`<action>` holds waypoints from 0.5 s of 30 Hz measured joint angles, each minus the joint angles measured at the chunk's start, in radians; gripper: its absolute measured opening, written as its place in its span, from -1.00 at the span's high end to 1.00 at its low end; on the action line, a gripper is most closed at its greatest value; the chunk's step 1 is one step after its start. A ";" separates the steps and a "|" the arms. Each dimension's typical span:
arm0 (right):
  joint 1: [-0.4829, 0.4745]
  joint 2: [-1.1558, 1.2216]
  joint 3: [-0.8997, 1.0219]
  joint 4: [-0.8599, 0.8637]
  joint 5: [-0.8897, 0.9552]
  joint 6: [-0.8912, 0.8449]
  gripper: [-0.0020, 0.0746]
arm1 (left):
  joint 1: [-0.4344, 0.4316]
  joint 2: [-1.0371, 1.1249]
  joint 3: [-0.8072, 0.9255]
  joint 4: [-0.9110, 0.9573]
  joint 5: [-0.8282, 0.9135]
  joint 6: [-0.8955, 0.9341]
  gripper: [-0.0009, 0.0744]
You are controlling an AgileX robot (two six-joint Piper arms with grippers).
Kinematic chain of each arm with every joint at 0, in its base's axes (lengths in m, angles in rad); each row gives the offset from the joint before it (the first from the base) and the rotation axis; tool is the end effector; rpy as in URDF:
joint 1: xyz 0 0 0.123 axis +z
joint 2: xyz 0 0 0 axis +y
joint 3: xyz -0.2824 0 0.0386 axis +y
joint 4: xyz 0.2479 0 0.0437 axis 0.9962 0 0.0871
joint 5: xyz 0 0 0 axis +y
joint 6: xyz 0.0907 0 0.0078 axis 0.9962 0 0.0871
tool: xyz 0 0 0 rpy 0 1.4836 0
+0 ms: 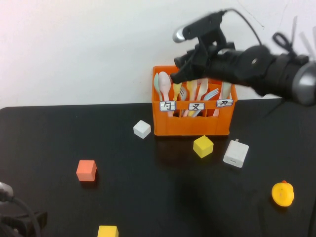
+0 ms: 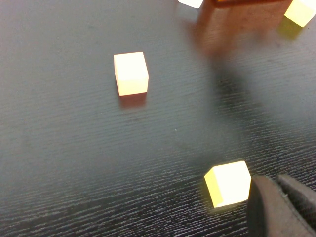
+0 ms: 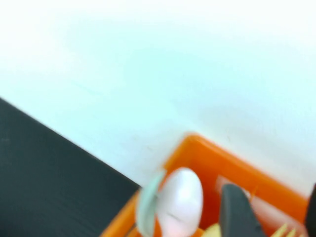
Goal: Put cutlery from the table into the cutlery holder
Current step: Place the fork on the box
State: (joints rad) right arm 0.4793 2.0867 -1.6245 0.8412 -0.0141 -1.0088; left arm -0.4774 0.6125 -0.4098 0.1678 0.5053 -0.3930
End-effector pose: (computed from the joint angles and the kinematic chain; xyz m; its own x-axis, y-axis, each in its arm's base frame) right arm 0.4434 0.2295 0.2456 -0.2373 -0.3114 -0.9202 -0.4990 0.8518 -0.1595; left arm 0.1071 -0.0471 0.2574 -0.5941 0.0342 -0.8037 0.2626 0.9526 -0.1536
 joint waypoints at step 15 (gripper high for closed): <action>0.000 -0.441 0.002 -0.080 0.464 -0.158 0.93 | 0.000 -0.218 0.003 0.000 0.000 -0.006 0.98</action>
State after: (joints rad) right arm 0.4793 1.6458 -1.6229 0.7612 0.4500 -1.1670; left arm -0.4774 0.3944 -0.4071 0.1678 0.5053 -0.3991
